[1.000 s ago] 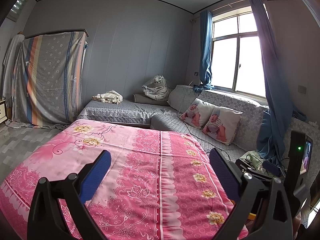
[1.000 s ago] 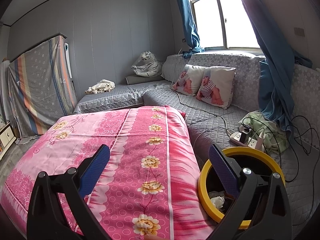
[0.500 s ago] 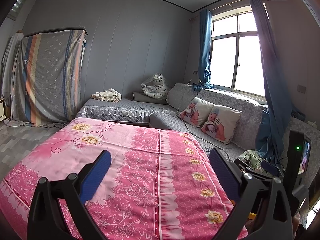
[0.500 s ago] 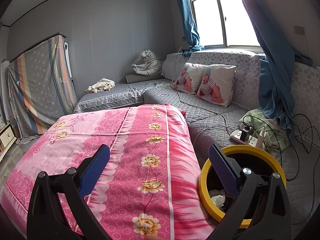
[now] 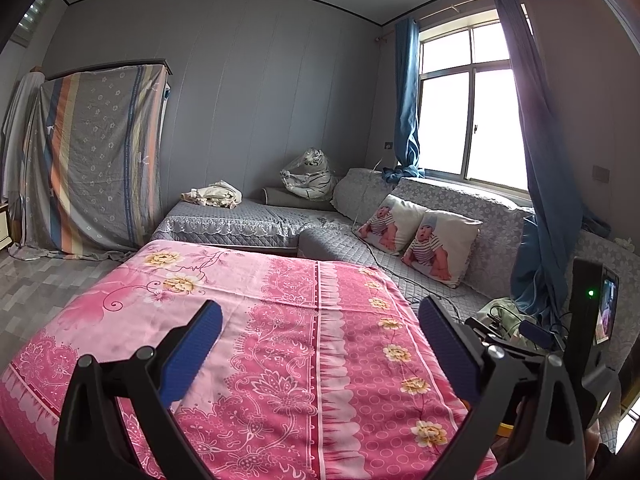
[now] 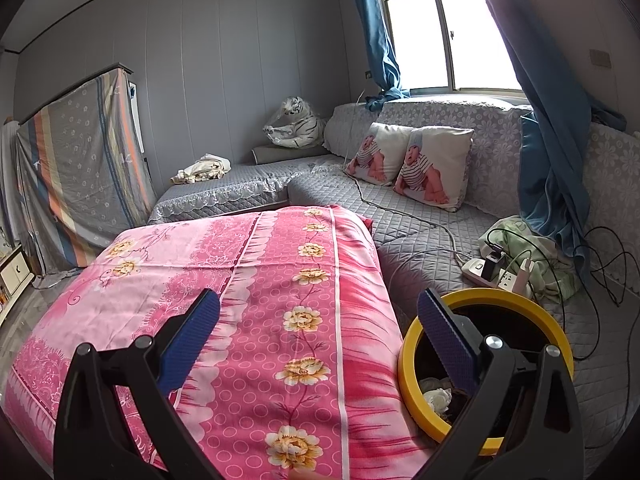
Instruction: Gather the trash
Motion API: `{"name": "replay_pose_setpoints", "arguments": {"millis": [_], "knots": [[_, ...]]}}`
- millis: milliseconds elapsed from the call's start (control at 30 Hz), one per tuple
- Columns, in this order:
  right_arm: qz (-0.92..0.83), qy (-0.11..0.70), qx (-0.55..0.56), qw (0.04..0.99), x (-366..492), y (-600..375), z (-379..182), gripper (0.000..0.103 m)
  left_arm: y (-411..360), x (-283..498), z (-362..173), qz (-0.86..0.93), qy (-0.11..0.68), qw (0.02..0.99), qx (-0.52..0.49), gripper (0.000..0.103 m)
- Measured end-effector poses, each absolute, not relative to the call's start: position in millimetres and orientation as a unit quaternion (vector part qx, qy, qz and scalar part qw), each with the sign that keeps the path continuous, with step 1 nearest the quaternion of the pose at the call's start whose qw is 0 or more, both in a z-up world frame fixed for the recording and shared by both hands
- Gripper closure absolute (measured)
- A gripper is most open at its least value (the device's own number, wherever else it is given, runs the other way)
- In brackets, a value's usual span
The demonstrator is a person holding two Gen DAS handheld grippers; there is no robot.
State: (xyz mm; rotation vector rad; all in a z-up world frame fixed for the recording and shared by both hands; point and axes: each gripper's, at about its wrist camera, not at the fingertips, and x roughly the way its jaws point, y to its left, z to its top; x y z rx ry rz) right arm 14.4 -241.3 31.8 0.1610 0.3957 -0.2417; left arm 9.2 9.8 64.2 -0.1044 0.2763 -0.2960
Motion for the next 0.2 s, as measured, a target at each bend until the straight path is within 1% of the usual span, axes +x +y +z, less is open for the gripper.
{"name": "replay_pose_setpoints", "arguments": {"millis": [200], "knots": [[-0.119, 0.198, 0.081, 0.97, 13.6, -239.2, 27.9, 0.008, 9.1, 8.6, 64.9, -0.147, 0.139, 0.978, -0.052, 0.008]]}}
